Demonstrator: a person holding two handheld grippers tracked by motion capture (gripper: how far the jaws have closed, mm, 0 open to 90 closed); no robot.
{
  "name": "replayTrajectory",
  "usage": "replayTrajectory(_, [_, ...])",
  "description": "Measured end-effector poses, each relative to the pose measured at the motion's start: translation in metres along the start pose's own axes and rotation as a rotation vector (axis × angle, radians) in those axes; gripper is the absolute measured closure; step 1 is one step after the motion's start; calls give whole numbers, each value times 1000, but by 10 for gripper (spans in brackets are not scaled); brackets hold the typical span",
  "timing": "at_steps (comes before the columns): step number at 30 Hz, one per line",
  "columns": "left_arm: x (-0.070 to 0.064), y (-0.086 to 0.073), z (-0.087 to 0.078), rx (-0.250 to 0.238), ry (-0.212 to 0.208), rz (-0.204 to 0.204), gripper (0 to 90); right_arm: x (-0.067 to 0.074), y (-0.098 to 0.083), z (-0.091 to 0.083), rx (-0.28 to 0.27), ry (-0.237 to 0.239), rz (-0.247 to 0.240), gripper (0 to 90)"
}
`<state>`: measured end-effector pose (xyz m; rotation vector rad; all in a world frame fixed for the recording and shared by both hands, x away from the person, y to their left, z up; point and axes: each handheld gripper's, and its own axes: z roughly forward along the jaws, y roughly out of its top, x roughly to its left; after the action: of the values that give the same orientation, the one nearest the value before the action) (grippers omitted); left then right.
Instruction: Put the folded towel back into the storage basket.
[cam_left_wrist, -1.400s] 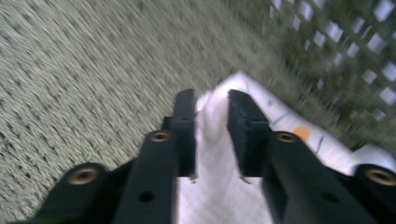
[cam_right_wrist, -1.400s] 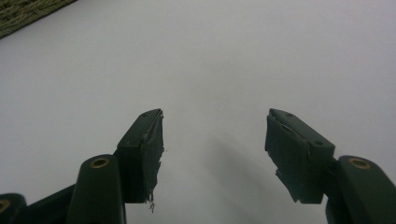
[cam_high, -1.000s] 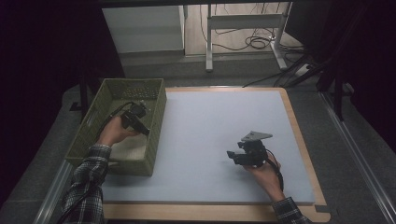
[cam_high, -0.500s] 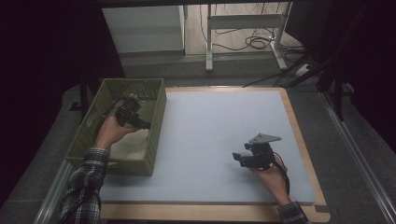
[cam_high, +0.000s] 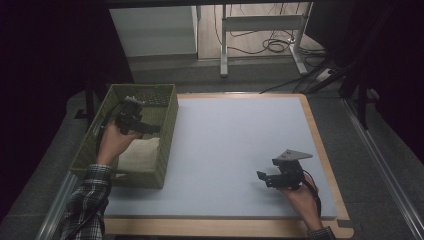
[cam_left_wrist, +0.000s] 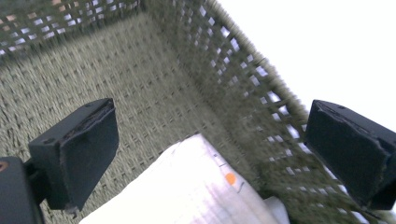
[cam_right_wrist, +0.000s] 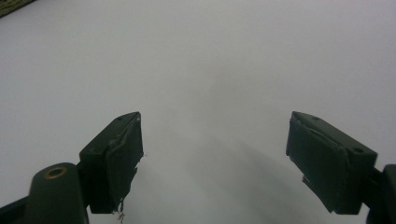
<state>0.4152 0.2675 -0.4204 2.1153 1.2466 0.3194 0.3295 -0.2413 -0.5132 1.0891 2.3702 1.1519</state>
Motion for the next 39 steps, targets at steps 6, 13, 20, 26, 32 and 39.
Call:
replayTrajectory(6, [-27, 4, -12, -91, -51, 22, 25, -2, -10, -9, 6, -14, -7, 147])
replayTrajectory(13, [-71, -1, -15, -162, -85, 71, 13, -3, -15, -21, 23, -21, -36, 107])
replayTrajectory(20, [-118, -19, -8, -191, -107, 125, 1, -5, -22, -30, 34, -19, -44, 86])
replayTrajectory(26, [-151, -40, 4, -220, -162, 144, 0, -7, -28, -33, 34, -15, -39, 74])
replayTrajectory(32, [-182, -60, 26, -208, -209, 180, 0, -10, -34, -29, 47, -18, -44, 73])
replayTrajectory(39, [-197, -85, 68, -160, -212, 196, 0, -10, -39, -24, 77, -32, -65, 72])
